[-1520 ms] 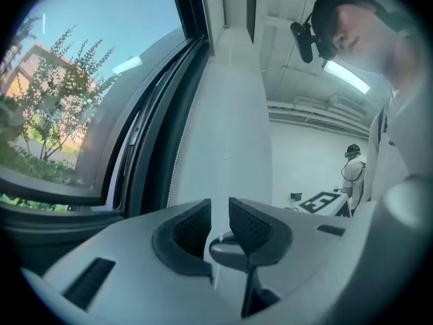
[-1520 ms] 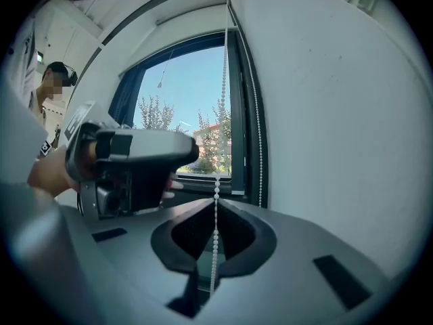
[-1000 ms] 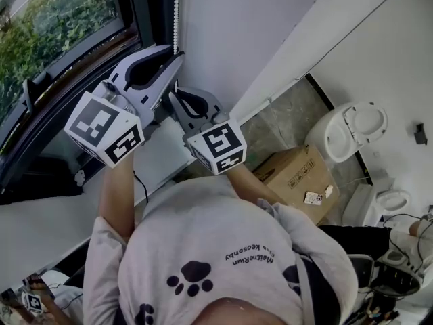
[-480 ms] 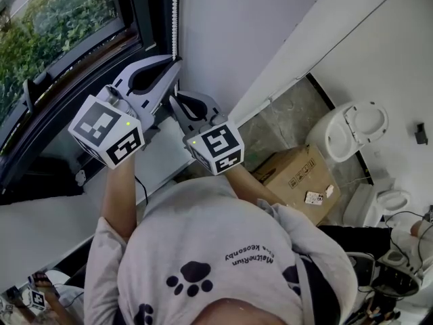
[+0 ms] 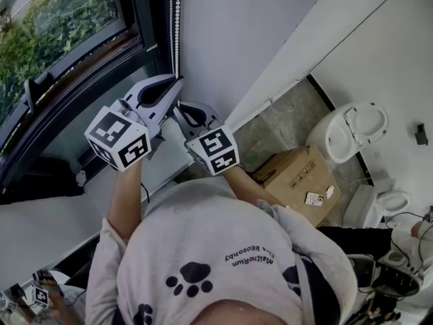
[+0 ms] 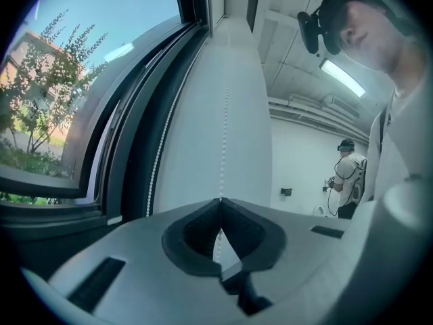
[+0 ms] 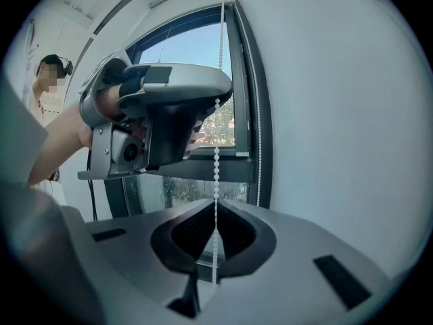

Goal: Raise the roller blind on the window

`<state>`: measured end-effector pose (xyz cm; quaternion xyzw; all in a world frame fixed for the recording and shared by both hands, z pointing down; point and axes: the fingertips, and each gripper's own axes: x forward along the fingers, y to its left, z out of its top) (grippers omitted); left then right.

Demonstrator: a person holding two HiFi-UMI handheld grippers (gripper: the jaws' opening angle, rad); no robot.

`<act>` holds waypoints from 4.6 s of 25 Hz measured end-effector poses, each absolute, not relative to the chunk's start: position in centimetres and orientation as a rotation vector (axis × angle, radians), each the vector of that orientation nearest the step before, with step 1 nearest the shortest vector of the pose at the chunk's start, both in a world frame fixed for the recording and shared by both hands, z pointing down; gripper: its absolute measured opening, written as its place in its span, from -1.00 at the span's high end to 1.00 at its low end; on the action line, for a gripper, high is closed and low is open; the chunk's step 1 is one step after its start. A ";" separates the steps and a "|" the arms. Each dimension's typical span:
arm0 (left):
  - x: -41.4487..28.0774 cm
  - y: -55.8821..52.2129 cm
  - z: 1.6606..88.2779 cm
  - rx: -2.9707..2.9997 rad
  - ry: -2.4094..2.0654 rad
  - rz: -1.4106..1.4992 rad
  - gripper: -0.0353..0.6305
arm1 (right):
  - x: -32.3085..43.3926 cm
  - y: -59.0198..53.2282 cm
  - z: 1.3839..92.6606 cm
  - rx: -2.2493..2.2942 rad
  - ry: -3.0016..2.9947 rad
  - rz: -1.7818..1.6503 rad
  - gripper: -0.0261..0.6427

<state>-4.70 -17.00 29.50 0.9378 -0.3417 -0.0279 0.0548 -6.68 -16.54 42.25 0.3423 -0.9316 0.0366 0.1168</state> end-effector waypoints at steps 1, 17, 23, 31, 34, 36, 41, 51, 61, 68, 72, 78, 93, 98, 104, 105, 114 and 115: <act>-4.7 -17.0 30.1 2.838 -1.035 -0.080 0.86 | -6.6 -16.5 42.8 0.996 -2.716 0.121 0.89; -4.7 -16.9 35.7 2.737 -1.013 -0.038 0.86 | -6.2 -15.9 48.3 0.925 -2.592 0.246 0.88; -4.9 -17.0 37.7 2.703 -1.011 -0.007 0.86 | -5.9 -15.3 49.8 0.902 -2.548 0.228 0.88; -4.9 -17.4 38.2 2.701 -1.011 -0.007 0.86 | -4.6 -15.1 44.3 0.941 -2.654 0.210 0.62; -4.9 -17.6 38.2 2.702 -1.012 -0.010 0.86 | -3.8 -15.1 40.5 0.990 -2.716 0.153 0.62; -4.9 -17.6 38.2 2.701 -1.011 -0.016 0.86 | -3.5 -15.1 38.1 1.013 -2.751 0.120 0.62; -4.9 -17.8 38.2 2.703 -1.016 -0.020 0.86 | -3.8 -15.7 33.1 1.037 -2.848 0.063 0.62; -4.3 -17.5 38.1 2.718 -1.016 -0.031 0.86 | -6.0 -17.7 25.5 1.066 -2.965 -0.133 0.63; -4.3 -17.3 38.1 2.730 -1.027 -0.036 0.86 | -6.3 -18.1 23.7 1.089 -3.006 -0.174 0.88; -4.2 -17.2 42.5 2.688 -1.052 0.029 0.86 | -6.3 -18.4 28.2 1.076 -2.944 -0.083 0.89; -4.2 -16.8 45.7 2.648 -1.053 0.084 0.86 | -6.4 -18.2 31.4 1.062 -2.903 -0.043 0.88; -4.1 -16.2 49.2 2.604 -1.056 0.146 0.86 | -6.3 -18.0 35.0 1.049 -2.857 0.013 0.89; -3.9 -15.2 53.8 2.544 -1.041 0.256 0.86 | -6.2 -17.6 39.7 1.033 -2.784 0.080 0.89; -4.2 -14.7 55.5 2.507 -1.032 0.276 0.86 | -6.3 -17.2 41.5 1.024 -2.768 0.119 0.89; -4.2 -14.2 56.5 2.489 -1.023 0.292 0.86 | -6.3 -16.9 42.5 1.029 -2.762 0.124 0.89; -4.2 -14.3 56.6 2.490 -1.024 0.291 0.86 | -6.4 -16.9 42.5 1.028 -2.763 0.122 0.89; -5.8 -14.4 56.1 2.460 -1.142 0.231 0.85 | -6.3 -16.9 41.8 1.073 -2.799 0.072 0.88; -6.1 -14.5 55.8 2.463 -1.161 0.221 0.85 | -6.3 -17.0 41.7 1.081 -2.799 0.061 0.88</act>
